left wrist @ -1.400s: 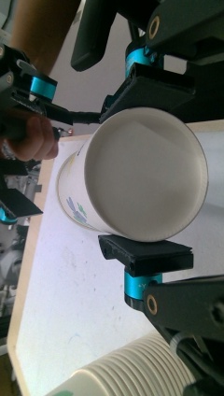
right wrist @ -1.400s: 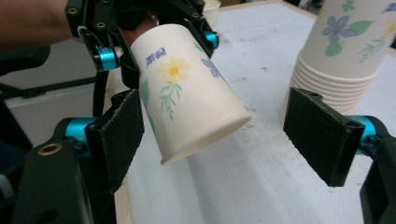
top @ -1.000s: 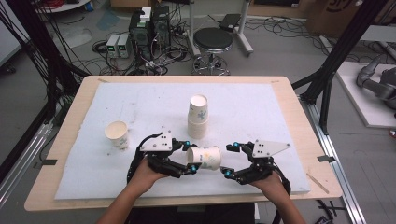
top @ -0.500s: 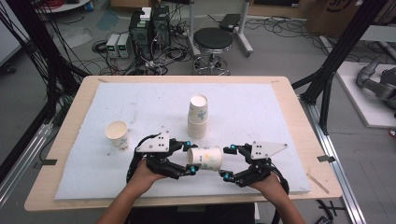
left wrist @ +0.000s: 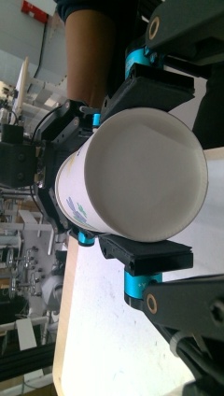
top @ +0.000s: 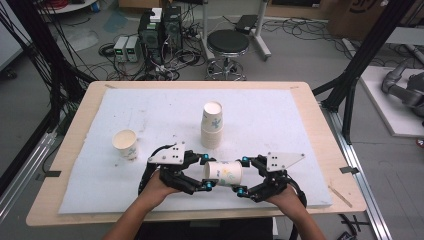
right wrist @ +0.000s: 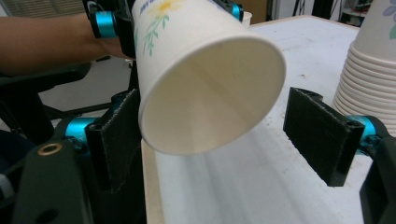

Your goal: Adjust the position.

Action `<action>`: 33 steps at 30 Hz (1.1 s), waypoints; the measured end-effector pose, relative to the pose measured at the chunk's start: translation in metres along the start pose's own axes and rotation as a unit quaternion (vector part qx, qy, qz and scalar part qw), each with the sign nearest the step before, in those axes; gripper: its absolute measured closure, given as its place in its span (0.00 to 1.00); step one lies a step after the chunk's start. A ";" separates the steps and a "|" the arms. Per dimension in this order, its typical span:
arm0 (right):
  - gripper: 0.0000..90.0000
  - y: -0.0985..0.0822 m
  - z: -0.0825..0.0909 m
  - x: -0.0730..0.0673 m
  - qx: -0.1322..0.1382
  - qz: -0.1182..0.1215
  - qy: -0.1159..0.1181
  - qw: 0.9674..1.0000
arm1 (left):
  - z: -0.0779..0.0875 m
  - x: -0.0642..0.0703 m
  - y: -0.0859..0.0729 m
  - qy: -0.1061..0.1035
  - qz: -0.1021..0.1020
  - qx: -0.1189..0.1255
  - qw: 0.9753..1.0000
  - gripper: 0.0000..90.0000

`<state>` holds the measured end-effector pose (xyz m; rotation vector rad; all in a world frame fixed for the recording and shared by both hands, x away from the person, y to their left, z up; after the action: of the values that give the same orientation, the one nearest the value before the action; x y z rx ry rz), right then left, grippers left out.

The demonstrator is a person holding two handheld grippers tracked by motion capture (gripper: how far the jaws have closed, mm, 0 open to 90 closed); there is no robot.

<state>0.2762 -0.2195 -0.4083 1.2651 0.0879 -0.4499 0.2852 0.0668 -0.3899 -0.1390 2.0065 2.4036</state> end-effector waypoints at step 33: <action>0.33 0.008 0.007 0.003 -0.042 0.010 -0.014 0.999 | -0.001 0.003 0.001 0.024 -0.001 -0.081 0.996 0.17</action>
<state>0.2811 -0.2250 -0.3999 1.1750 0.0698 -0.4427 0.2825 0.0652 -0.3896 -0.2013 1.8254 2.5853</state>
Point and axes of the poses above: each handheld gripper's, and its own axes: z roughly backward along the jaws, y roughly out of its top, x roughly to its right, the point moved 1 cm from there along -z, roughly forward along the jaws, and after that the axes turned 11 degrees about -z, right-handed, at the moved point
